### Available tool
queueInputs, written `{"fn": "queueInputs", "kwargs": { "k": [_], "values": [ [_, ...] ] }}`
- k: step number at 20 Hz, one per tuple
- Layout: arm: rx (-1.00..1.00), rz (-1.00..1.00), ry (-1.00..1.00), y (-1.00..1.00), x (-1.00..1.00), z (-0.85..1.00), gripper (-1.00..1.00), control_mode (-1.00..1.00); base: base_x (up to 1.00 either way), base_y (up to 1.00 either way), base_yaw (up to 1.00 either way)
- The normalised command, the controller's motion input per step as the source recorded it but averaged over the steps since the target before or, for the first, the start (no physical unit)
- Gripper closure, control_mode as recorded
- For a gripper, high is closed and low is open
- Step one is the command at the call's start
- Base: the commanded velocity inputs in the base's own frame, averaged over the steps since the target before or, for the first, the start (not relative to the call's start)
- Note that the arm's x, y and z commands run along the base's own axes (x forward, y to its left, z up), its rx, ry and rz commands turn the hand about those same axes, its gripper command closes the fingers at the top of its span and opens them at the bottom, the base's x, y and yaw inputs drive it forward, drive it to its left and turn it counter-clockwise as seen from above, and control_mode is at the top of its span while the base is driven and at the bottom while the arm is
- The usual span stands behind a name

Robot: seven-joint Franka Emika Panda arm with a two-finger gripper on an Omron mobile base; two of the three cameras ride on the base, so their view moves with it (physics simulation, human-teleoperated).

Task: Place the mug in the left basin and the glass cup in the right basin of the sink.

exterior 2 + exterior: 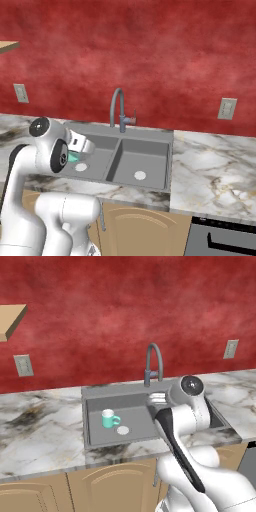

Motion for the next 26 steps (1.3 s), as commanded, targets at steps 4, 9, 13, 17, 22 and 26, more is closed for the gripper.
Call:
{"fn": "queueInputs", "kwargs": {
  "k": [4, 9, 13, 17, 22, 26],
  "values": [
    [0.0, -0.01, 0.0, -0.42, 0.07, -0.11, 1.0, -1.0, 0.0, 0.0, 0.0],
    [0.0, 0.0, 0.0, -0.4, 0.0, -0.17, 1.0, -1.0, 0.0, 0.0, 0.0],
    [0.0, 0.0, 0.0, -0.44, 0.02, -0.16, 1.0, -1.0, 0.0, 0.0, 0.0],
    [0.0, 0.0, 0.0, -0.48, 0.1, -0.1, 1.0, -1.0, 0.0, 0.0, 0.0],
    [0.0, 0.0, 0.0, -0.47, 0.16, -0.11, 1.0, -1.0, 0.0, 0.0, 0.0],
    [0.0, 0.0, 0.0, -0.38, 0.3, -0.12, 1.0, -1.0, 0.0, 0.0, 0.0]
  ]
}}
